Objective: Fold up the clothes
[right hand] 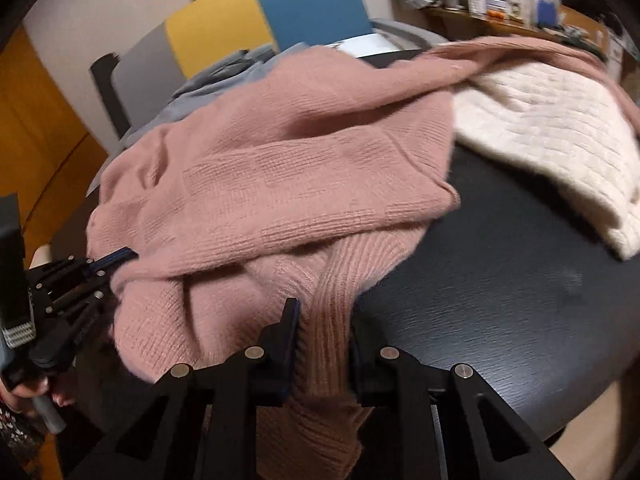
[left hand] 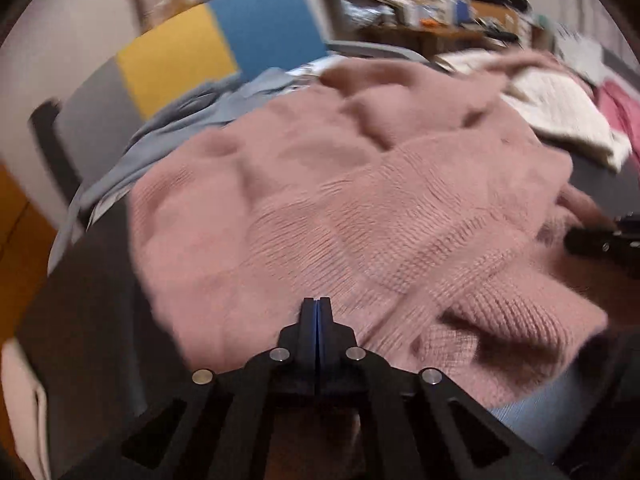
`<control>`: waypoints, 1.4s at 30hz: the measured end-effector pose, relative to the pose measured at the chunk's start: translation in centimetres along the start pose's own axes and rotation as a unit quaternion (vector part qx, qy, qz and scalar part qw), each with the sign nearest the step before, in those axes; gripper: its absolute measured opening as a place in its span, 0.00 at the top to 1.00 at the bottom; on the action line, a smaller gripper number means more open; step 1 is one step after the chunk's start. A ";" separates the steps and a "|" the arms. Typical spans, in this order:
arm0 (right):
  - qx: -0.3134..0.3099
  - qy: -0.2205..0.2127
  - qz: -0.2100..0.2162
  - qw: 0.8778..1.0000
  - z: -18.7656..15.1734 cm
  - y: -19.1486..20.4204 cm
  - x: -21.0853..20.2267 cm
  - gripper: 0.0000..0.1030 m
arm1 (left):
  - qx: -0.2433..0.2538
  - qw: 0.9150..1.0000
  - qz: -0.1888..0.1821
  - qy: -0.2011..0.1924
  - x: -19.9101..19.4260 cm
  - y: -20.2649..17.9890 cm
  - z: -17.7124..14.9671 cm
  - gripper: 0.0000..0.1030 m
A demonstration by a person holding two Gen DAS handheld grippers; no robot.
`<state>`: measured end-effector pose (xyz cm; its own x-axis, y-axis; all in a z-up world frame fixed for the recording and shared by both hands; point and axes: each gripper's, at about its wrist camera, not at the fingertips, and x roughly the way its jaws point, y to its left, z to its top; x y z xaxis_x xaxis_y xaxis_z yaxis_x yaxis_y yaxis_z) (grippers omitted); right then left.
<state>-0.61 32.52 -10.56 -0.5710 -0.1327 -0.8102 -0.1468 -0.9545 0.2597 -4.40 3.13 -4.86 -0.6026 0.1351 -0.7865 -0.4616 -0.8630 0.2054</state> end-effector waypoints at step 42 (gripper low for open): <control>0.069 0.033 0.140 0.987 -1.4 -1.5 -0.4 0.49 | 0.310 0.946 -0.022 -0.093 -2.5 -6.1 -4.8 0.81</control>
<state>0.96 33.60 -11.32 -0.5518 -0.4070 -0.7279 -0.1029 -0.8329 0.5437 3.03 5.78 -6.96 -0.6511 0.2978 -0.6981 -0.7474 -0.4118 0.5214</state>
